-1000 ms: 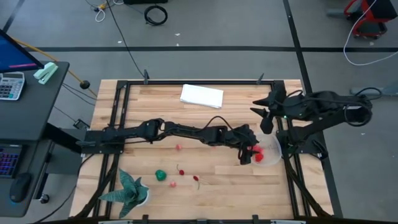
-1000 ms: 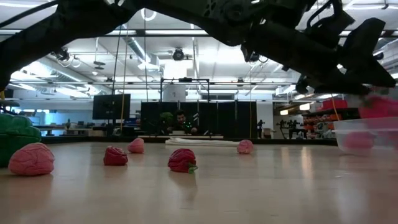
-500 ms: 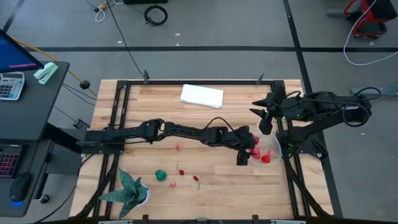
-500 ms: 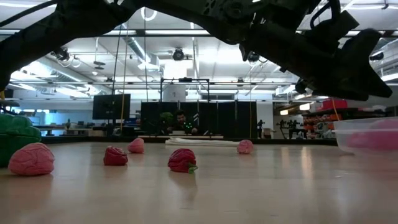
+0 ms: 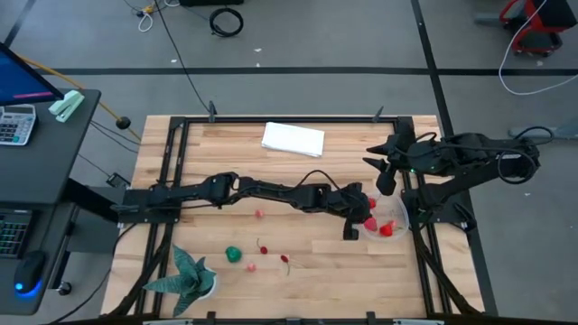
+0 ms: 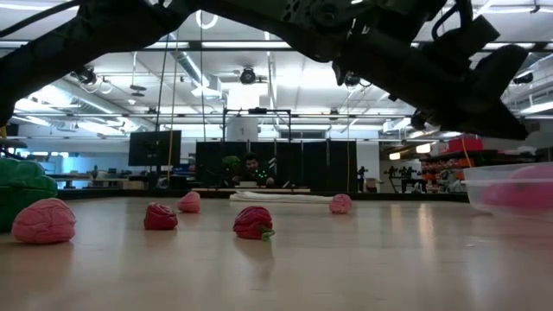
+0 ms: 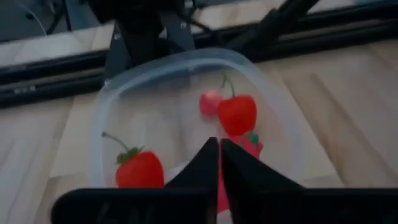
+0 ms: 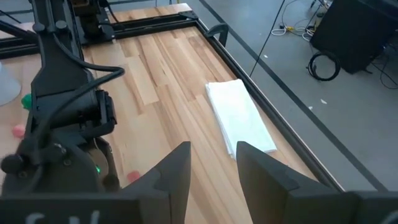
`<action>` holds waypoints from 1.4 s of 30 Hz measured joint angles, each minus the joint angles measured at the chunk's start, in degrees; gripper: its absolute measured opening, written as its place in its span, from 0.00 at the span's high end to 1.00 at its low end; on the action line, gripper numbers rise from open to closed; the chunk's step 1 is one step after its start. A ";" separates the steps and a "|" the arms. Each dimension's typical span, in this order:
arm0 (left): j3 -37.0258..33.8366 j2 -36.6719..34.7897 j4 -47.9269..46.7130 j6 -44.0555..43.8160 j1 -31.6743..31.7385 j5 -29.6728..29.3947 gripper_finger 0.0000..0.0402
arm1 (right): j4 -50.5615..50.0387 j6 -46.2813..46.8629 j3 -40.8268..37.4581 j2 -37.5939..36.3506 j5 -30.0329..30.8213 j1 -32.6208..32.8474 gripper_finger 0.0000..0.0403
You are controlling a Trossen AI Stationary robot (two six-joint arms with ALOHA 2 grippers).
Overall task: Pick and placing Produce into tupperware
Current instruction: Adjust the transparent bin
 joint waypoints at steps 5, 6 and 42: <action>0.00 -0.38 -3.69 0.30 0.50 -0.44 0.98 | -3.96 3.19 -0.92 0.62 -5.17 -0.01 0.67; -0.04 -0.86 -5.64 0.21 0.58 -1.31 0.99 | -6.44 5.59 -1.53 0.94 -6.98 0.01 0.67; 0.04 -46.21 -53.33 6.26 14.58 -27.30 1.00 | 17.13 48.64 -44.07 2.76 -11.41 17.53 0.99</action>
